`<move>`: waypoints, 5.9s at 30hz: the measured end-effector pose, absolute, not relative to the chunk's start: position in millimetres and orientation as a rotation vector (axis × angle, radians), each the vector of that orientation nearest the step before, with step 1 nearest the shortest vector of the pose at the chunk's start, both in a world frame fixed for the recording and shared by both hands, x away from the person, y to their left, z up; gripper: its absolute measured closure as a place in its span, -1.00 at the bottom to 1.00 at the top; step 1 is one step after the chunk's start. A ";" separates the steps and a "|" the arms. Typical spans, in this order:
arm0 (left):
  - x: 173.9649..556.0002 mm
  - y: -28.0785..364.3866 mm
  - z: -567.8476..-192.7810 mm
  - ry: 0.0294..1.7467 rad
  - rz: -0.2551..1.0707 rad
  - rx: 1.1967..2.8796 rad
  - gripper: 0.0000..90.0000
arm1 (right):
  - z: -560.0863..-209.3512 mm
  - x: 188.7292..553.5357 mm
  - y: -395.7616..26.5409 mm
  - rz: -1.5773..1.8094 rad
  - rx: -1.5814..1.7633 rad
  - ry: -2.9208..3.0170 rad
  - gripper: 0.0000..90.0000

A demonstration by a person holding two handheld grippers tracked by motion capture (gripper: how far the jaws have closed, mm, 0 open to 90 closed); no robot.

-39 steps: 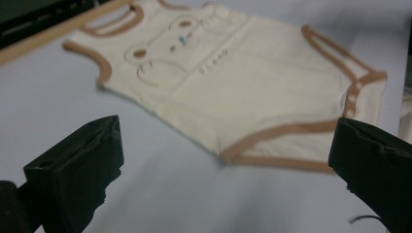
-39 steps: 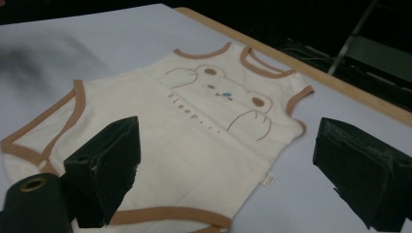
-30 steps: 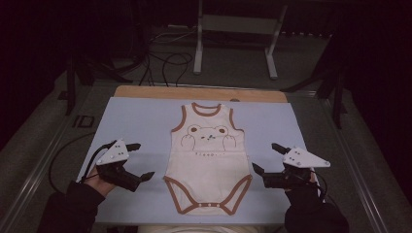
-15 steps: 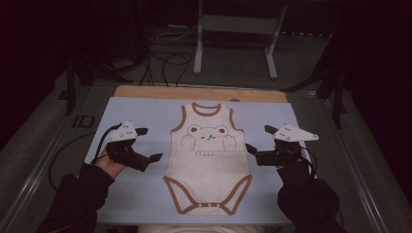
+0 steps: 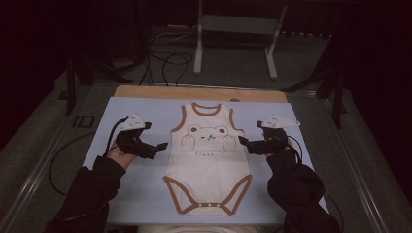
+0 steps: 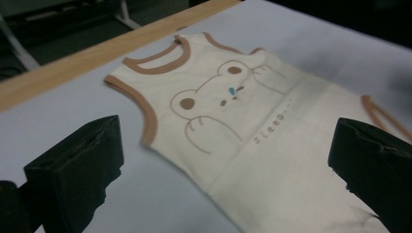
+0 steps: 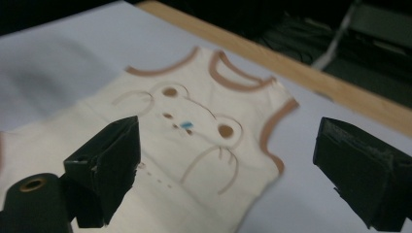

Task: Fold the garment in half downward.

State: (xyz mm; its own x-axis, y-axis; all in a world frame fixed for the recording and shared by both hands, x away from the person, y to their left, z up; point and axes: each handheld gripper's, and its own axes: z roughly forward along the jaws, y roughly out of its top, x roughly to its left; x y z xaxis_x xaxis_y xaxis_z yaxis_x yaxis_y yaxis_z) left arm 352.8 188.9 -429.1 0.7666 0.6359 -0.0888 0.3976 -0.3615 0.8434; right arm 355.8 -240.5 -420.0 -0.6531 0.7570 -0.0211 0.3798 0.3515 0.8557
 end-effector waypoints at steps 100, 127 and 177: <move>394.3 138.0 -507.7 1.046 0.261 2.120 0.99 | -496.5 385.7 -221.9 0.977 1.185 2.320 0.98; 350.5 141.8 -461.8 0.916 0.279 2.144 0.99 | -449.1 337.7 -222.1 0.977 0.977 2.393 0.98; 213.8 139.1 -477.9 0.759 0.288 2.193 0.99 | -467.3 219.8 -241.3 1.025 0.925 2.554 0.98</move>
